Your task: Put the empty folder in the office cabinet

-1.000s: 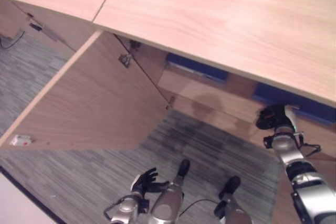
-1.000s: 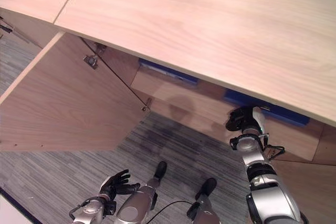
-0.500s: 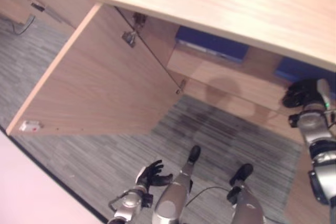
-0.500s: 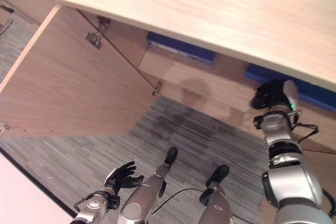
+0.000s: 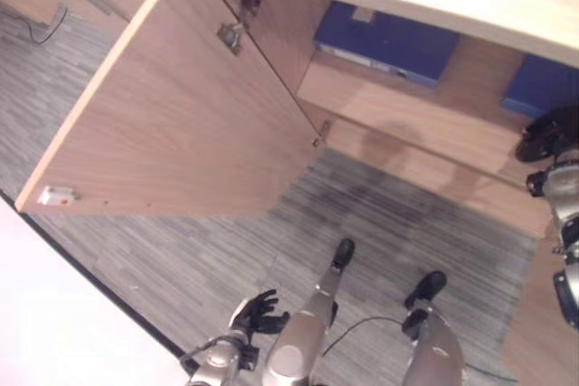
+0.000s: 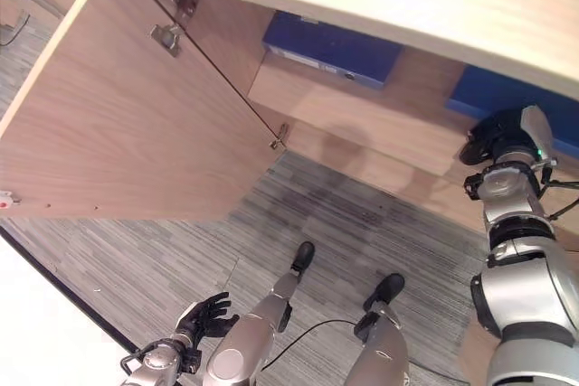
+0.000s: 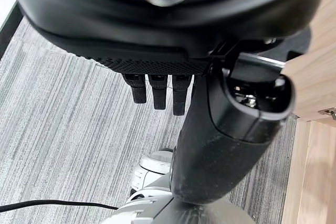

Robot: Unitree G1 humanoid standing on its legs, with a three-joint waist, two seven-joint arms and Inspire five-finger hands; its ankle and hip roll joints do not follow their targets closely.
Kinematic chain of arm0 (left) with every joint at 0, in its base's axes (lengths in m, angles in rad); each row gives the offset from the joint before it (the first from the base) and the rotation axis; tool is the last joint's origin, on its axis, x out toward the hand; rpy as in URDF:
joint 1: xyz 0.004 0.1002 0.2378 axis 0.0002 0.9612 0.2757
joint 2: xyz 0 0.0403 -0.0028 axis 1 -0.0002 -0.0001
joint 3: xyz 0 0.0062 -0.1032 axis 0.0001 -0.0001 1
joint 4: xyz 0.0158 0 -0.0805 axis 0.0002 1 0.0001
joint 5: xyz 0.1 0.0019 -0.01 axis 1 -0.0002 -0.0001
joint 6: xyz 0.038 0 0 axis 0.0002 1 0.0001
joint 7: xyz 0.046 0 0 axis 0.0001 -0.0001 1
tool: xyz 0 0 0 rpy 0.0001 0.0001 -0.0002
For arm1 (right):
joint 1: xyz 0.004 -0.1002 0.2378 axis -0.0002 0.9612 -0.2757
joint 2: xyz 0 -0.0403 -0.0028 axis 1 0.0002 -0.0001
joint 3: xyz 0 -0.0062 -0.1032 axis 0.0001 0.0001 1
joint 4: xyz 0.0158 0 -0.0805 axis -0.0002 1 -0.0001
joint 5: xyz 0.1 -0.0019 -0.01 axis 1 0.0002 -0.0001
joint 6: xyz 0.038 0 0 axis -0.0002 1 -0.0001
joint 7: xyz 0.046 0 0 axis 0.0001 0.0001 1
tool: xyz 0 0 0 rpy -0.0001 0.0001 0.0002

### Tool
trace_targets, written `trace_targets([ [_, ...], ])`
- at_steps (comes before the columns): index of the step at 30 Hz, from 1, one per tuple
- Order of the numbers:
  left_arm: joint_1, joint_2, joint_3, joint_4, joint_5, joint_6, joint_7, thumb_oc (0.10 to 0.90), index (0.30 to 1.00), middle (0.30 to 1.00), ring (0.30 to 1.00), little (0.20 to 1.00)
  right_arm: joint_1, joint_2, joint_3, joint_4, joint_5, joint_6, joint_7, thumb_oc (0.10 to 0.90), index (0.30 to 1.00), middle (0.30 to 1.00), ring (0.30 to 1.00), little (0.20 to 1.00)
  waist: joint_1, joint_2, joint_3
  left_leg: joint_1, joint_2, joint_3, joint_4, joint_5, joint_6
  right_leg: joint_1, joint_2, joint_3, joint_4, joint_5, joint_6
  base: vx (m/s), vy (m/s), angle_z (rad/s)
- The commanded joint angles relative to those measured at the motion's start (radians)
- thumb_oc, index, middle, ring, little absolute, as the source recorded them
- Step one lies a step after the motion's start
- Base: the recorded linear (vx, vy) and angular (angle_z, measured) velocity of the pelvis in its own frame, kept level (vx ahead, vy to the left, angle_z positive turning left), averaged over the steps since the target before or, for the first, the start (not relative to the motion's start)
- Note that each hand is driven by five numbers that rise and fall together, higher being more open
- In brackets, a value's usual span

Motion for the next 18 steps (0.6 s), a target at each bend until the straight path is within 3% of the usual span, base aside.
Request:
trace_targets([
  [1, 0.070, 0.078, -0.074, 0.030, -0.013, -0.004, -0.012, 0.800, 0.900, 0.900, 0.900, 0.900, -0.204, -0.238, 0.056, -0.086, 0.033, -0.068, -0.109, 0.400, 0.300, 0.300, 0.300, 0.300, 0.030, -0.026, -0.065, 0.060, 0.031, -0.001, -0.030, -0.086, -0.047, 0.071, 0.015, 0.093, 0.072, -0.190, 0.029, 0.02, -0.013, 0.07],
  [4, 0.063, 0.077, -0.070, 0.033, -0.016, -0.002, -0.009, 0.800, 0.900, 0.900, 0.900, 0.900, -0.175, -0.224, 0.020, -0.114, 0.062, -0.077, -0.122, 0.400, 0.300, 0.300, 0.300, 0.300, 0.029, -0.030, -0.065, 0.062, 0.033, -0.001, -0.029, -0.087, -0.048, 0.074, 0.016, 0.092, 0.070, -0.190, 0.030, 0.01, -0.002, 0.02],
  [7, 0.030, 0.056, -0.047, 0.049, -0.031, 0.007, -0.004, 0.800, 0.900, 0.900, 0.900, 0.900, -0.031, -0.127, -0.075, -0.247, 0.077, -0.095, -0.135, 0.400, 0.300, 0.300, 0.300, 0.300, 0.015, -0.046, -0.071, 0.077, 0.040, 0.001, -0.029, -0.094, -0.046, 0.109, 0.029, 0.091, 0.047, -0.186, 0.031, -0.01, 0.014, -0.01],
  [9, 0.020, 0.049, -0.039, 0.056, -0.037, 0.009, -0.001, 0.800, 0.900, 0.900, 0.900, 0.900, 0.024, -0.091, -0.112, -0.288, 0.075, -0.098, -0.140, 0.400, 0.300, 0.300, 0.300, 0.300, 0.017, -0.046, -0.069, 0.071, 0.040, 0.000, -0.026, -0.070, -0.041, 0.111, 0.029, 0.074, 0.036, -0.146, 0.028, -0.06, 0.053, 0.04],
  [11, -0.013, 0.013, 0.001, 0.087, -0.058, 0.020, 0.012, 0.800, 0.900, 0.900, 0.900, 0.900, 0.200, 0.058, -0.223, -0.386, 0.098, -0.112, -0.147, 0.400, 0.300, 0.300, 0.300, 0.300, -0.006, -0.075, -0.085, 0.095, 0.046, 0.000, -0.023, -0.084, -0.034, 0.150, 0.039, 0.072, 0.014, -0.137, 0.032, 0.06, -0.016, 0.04],
  [12, -0.012, 0.017, -0.001, 0.087, -0.058, 0.020, 0.012, 0.800, 0.900, 0.900, 0.900, 0.900, 0.210, 0.061, -0.230, -0.392, 0.096, -0.111, -0.148, 0.400, 0.300, 0.300, 0.300, 0.300, -0.004, -0.078, -0.086, 0.096, 0.046, 0.000, -0.023, -0.084, -0.034, 0.153, 0.039, 0.071, 0.012, -0.136, 0.032, 0.06, 0.018, 0.08],
  [13, -0.020, 0.005, 0.027, 0.121, -0.046, 0.029, 0.021, 0.800, 0.900, 0.900, 0.900, 0.900, 0.352, 0.192, -0.292, -0.434, 0.118, -0.118, -0.139, 0.400, 0.300, 0.300, 0.300, 0.300, -0.021, -0.103, -0.100, 0.120, 0.050, 0.008, -0.022, -0.094, -0.031, 0.191, 0.048, 0.072, -0.018, -0.125, 0.036, 0.08, 0.024, 0.13],
  [17, -0.040, -0.018, 0.104, 0.183, -0.021, 0.050, 0.039, 0.800, 0.900, 0.900, 0.900, 0.900, 0.632, 0.390, -0.312, -0.542, 0.069, -0.108, -0.092, 0.400, 0.300, 0.300, 0.300, 0.300, -0.072, -0.163, -0.135, 0.166, 0.058, 0.030, -0.022, -0.114, -0.024, 0.255, 0.069, 0.077, -0.083, -0.100, 0.043, 0.08, 0.047, -0.05],
  [18, -0.038, -0.017, 0.103, 0.183, -0.021, 0.049, 0.038, 0.800, 0.900, 0.900, 0.900, 0.900, 0.636, 0.392, -0.313, -0.545, 0.068, -0.106, -0.093, 0.400, 0.300, 0.300, 0.300, 0.300, -0.071, -0.164, -0.136, 0.168, 0.059, 0.030, -0.023, -0.114, -0.024, 0.258, 0.069, 0.077, -0.086, -0.099, 0.043, 0.07, 0.033, -0.04],
])
